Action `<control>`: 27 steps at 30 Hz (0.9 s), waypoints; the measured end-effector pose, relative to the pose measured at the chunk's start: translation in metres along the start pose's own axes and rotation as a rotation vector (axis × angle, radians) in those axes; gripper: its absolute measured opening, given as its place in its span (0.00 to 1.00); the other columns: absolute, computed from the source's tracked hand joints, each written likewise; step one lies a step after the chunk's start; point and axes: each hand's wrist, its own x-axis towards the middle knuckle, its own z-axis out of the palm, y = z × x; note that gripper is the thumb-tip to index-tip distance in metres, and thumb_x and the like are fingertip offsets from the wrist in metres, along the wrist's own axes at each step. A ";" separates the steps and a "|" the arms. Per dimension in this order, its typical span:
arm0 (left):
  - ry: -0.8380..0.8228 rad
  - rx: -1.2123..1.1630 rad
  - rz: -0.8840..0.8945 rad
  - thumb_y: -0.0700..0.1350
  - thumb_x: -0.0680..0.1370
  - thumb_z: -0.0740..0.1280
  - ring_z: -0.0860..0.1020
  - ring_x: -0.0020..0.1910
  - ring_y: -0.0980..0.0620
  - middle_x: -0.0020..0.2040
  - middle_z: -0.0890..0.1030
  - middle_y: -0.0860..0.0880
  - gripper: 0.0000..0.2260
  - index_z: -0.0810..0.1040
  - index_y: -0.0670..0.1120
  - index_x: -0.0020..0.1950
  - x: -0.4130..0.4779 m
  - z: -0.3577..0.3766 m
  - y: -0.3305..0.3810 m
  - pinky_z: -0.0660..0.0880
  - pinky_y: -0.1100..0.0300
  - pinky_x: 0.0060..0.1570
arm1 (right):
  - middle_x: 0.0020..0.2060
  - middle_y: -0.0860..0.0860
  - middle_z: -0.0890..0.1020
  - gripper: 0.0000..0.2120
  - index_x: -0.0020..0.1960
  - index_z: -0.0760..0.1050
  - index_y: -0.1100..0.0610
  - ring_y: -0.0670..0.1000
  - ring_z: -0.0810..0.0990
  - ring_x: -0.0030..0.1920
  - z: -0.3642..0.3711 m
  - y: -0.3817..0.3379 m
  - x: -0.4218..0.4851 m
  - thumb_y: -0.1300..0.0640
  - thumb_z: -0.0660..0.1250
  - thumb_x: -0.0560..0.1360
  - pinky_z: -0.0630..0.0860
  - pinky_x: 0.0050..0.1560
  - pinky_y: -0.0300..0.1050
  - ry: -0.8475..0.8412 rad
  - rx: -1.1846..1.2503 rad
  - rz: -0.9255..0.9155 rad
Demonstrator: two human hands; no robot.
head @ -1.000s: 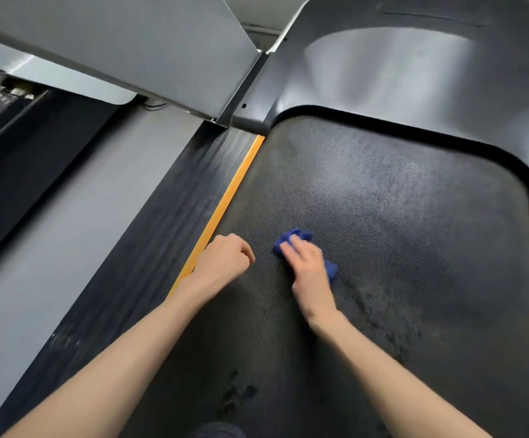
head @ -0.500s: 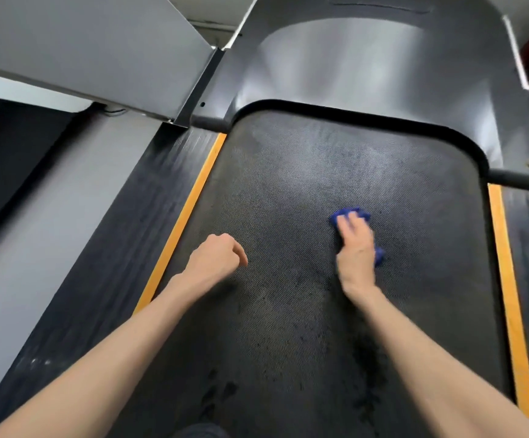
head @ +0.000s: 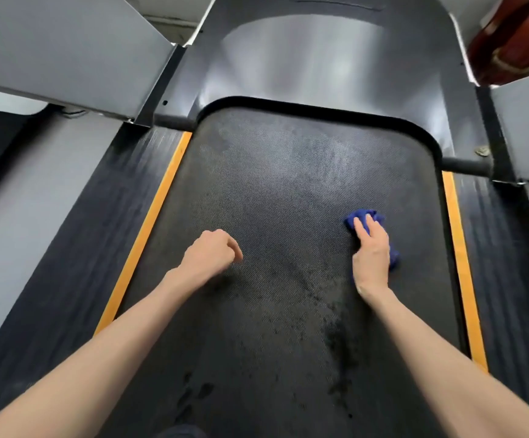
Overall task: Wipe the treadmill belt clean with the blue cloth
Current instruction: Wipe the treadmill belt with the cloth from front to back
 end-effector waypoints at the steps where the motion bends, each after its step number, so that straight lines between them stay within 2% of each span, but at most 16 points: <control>1: 0.007 0.000 0.004 0.34 0.70 0.56 0.79 0.52 0.47 0.50 0.82 0.48 0.19 0.83 0.53 0.40 0.001 -0.002 0.000 0.76 0.50 0.57 | 0.66 0.66 0.69 0.29 0.64 0.72 0.67 0.66 0.66 0.67 0.008 -0.017 -0.004 0.78 0.55 0.65 0.58 0.71 0.52 0.032 -0.008 0.038; 3: 0.023 -0.010 0.018 0.34 0.70 0.57 0.79 0.52 0.47 0.50 0.83 0.47 0.19 0.82 0.54 0.38 0.003 -0.005 0.001 0.75 0.49 0.57 | 0.60 0.67 0.73 0.25 0.59 0.74 0.67 0.67 0.71 0.61 0.029 -0.056 -0.024 0.72 0.54 0.64 0.60 0.67 0.51 0.009 0.033 -0.079; 5: 0.034 -0.005 0.021 0.34 0.69 0.57 0.79 0.52 0.46 0.50 0.83 0.46 0.18 0.81 0.55 0.36 0.004 -0.004 0.003 0.76 0.50 0.57 | 0.60 0.64 0.76 0.27 0.58 0.76 0.65 0.65 0.74 0.60 0.044 -0.082 -0.060 0.71 0.58 0.60 0.63 0.67 0.49 -0.157 0.052 -0.375; 7: 0.037 0.021 0.013 0.35 0.69 0.57 0.79 0.52 0.45 0.50 0.83 0.46 0.18 0.82 0.54 0.38 0.005 0.003 0.006 0.76 0.51 0.56 | 0.63 0.59 0.76 0.30 0.61 0.75 0.61 0.60 0.75 0.62 0.046 -0.077 -0.087 0.71 0.61 0.59 0.68 0.65 0.52 -0.306 -0.044 -0.709; 8: 0.030 0.036 0.009 0.35 0.69 0.58 0.79 0.52 0.45 0.50 0.82 0.46 0.18 0.83 0.53 0.40 0.005 0.006 0.007 0.76 0.52 0.56 | 0.63 0.56 0.75 0.30 0.62 0.75 0.59 0.58 0.75 0.63 0.038 -0.063 -0.085 0.70 0.59 0.61 0.69 0.65 0.50 -0.360 -0.101 -0.820; 9: 0.017 0.046 0.008 0.35 0.70 0.58 0.79 0.51 0.45 0.49 0.82 0.47 0.18 0.83 0.53 0.42 0.004 0.009 0.008 0.76 0.53 0.55 | 0.64 0.55 0.75 0.29 0.63 0.75 0.58 0.57 0.74 0.63 0.029 -0.044 -0.076 0.70 0.57 0.63 0.67 0.67 0.48 -0.372 -0.127 -0.851; 11: -0.018 0.054 0.011 0.35 0.70 0.58 0.80 0.47 0.47 0.45 0.83 0.49 0.17 0.83 0.53 0.42 0.004 0.014 0.007 0.76 0.55 0.52 | 0.64 0.58 0.75 0.27 0.63 0.75 0.60 0.59 0.74 0.63 0.004 -0.004 -0.054 0.70 0.55 0.66 0.63 0.68 0.47 -0.273 -0.111 -0.689; 14: -0.021 0.075 0.022 0.36 0.70 0.58 0.79 0.45 0.50 0.44 0.83 0.50 0.17 0.83 0.52 0.43 0.003 0.017 0.009 0.76 0.57 0.50 | 0.66 0.60 0.72 0.28 0.65 0.73 0.62 0.62 0.70 0.66 -0.034 0.037 -0.027 0.77 0.59 0.67 0.61 0.70 0.49 -0.082 -0.102 -0.204; 16: -0.002 0.100 0.044 0.36 0.71 0.58 0.79 0.45 0.49 0.44 0.83 0.50 0.16 0.83 0.52 0.44 0.004 0.016 0.013 0.74 0.58 0.50 | 0.66 0.62 0.71 0.27 0.64 0.72 0.65 0.63 0.68 0.67 -0.026 0.024 -0.024 0.78 0.58 0.66 0.58 0.70 0.47 0.013 -0.091 0.032; 17: 0.008 0.105 0.058 0.36 0.71 0.59 0.79 0.46 0.49 0.45 0.83 0.50 0.16 0.83 0.52 0.44 0.005 0.016 0.015 0.74 0.58 0.50 | 0.64 0.65 0.72 0.26 0.62 0.73 0.67 0.65 0.69 0.65 -0.016 0.009 -0.028 0.77 0.56 0.65 0.58 0.69 0.46 0.042 -0.069 0.079; 19: 0.031 0.107 0.082 0.36 0.71 0.59 0.79 0.47 0.48 0.46 0.83 0.50 0.16 0.83 0.52 0.43 0.008 0.016 0.020 0.74 0.58 0.49 | 0.62 0.65 0.74 0.27 0.60 0.75 0.67 0.65 0.71 0.63 0.011 -0.024 -0.047 0.74 0.56 0.62 0.55 0.69 0.43 -0.015 0.010 -0.052; 20: 0.040 0.110 0.095 0.36 0.70 0.59 0.79 0.47 0.48 0.47 0.82 0.50 0.16 0.83 0.52 0.43 0.009 0.016 0.023 0.74 0.58 0.49 | 0.63 0.64 0.74 0.29 0.61 0.75 0.65 0.63 0.71 0.64 0.023 -0.037 -0.061 0.74 0.58 0.61 0.54 0.70 0.42 -0.106 0.034 -0.208; 23: 0.035 0.146 0.155 0.37 0.72 0.59 0.79 0.49 0.45 0.49 0.82 0.47 0.16 0.83 0.52 0.43 0.014 0.019 0.037 0.75 0.55 0.50 | 0.64 0.59 0.75 0.32 0.63 0.75 0.62 0.60 0.72 0.64 0.023 -0.035 -0.079 0.74 0.60 0.59 0.62 0.70 0.49 -0.336 -0.026 -0.631; 24: 0.026 0.158 0.178 0.37 0.72 0.58 0.79 0.49 0.45 0.49 0.82 0.46 0.16 0.83 0.51 0.44 0.016 0.020 0.042 0.75 0.55 0.50 | 0.64 0.58 0.75 0.32 0.63 0.74 0.61 0.60 0.72 0.64 0.014 -0.022 -0.070 0.74 0.58 0.59 0.61 0.70 0.46 -0.349 -0.060 -0.678; 25: 0.017 0.163 0.203 0.37 0.72 0.58 0.79 0.48 0.45 0.49 0.82 0.46 0.16 0.83 0.50 0.45 0.019 0.021 0.046 0.75 0.55 0.50 | 0.64 0.59 0.74 0.32 0.63 0.74 0.61 0.59 0.71 0.65 0.003 -0.007 -0.059 0.74 0.57 0.61 0.57 0.72 0.42 -0.338 -0.075 -0.644; 27: 0.000 0.161 0.253 0.36 0.73 0.58 0.79 0.46 0.46 0.48 0.82 0.47 0.16 0.83 0.49 0.45 0.024 0.023 0.054 0.76 0.55 0.49 | 0.65 0.60 0.72 0.29 0.64 0.73 0.62 0.60 0.69 0.67 -0.024 0.030 -0.038 0.74 0.55 0.65 0.51 0.72 0.35 -0.192 -0.057 -0.416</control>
